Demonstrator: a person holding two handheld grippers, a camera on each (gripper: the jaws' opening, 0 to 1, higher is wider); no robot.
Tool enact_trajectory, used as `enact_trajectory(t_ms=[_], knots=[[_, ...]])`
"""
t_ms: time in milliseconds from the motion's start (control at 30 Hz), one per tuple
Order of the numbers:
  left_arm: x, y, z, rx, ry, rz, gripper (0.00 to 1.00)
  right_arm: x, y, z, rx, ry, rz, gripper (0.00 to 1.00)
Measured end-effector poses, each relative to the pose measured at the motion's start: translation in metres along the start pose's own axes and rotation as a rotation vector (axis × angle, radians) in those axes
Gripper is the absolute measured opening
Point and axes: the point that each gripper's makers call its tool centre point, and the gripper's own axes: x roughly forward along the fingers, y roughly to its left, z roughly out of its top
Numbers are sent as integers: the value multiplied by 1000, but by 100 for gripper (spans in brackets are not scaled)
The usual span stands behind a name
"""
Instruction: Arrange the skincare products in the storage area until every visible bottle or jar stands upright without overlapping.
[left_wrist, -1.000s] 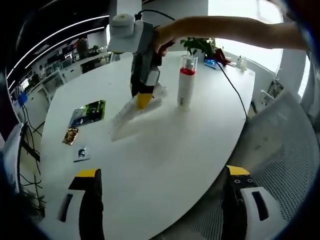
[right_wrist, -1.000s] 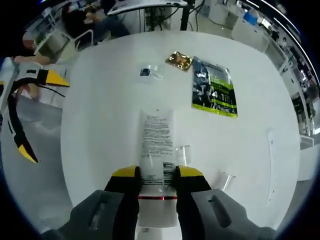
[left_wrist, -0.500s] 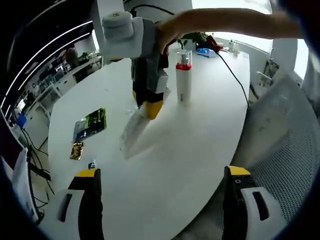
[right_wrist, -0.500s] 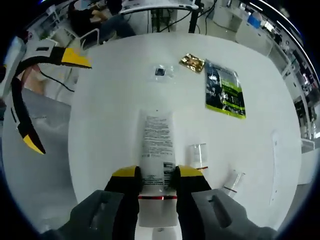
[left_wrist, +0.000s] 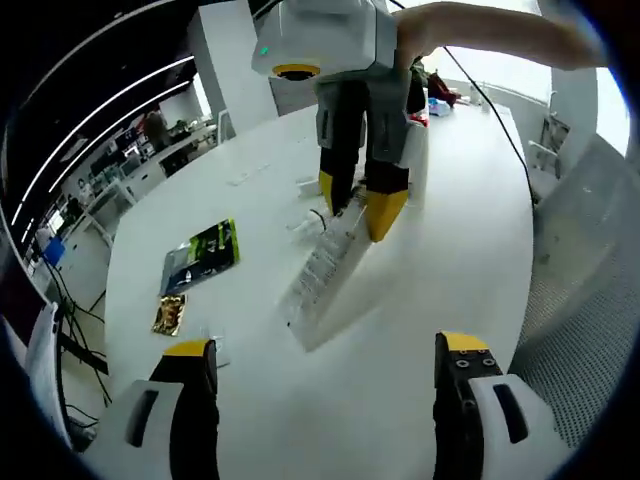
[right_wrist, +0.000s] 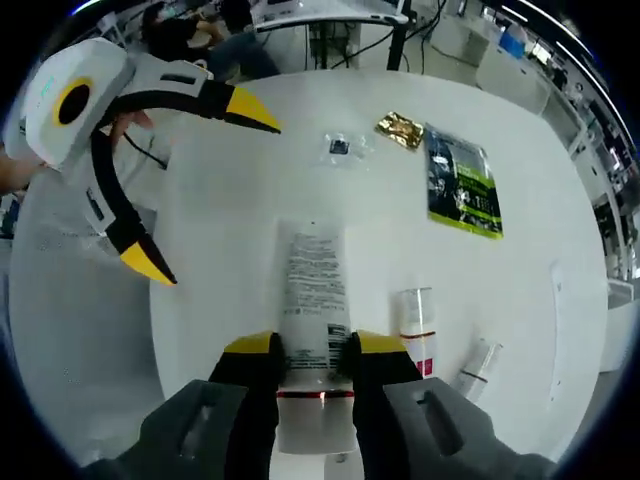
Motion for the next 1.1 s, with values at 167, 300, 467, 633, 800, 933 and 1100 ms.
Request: enact_trajectory(t_ms=[167,300,467,633,800,933,1100], knots=[[9,11,9,103,-30,64,80,-2,5,0,11,-11,5,27],[18,14,7,177,-37,55,66,-3,10,0,18,-19,9,27],[29,14,2,216,-29,59,56,-3,12,0,34,-30,17,27],[37,12,-3,294,-16,60,47,-2,10,-2,45,-36,22,23],[46,12,-7,308,-12,57,38,-25,3,19,51,-119,-30,1],[53,6,-13,438,36,33,32,-16,22,7,61,-95,12,1],[54,-1,-8,474,17,23,22,-10,23,-3,58,-73,7,1]])
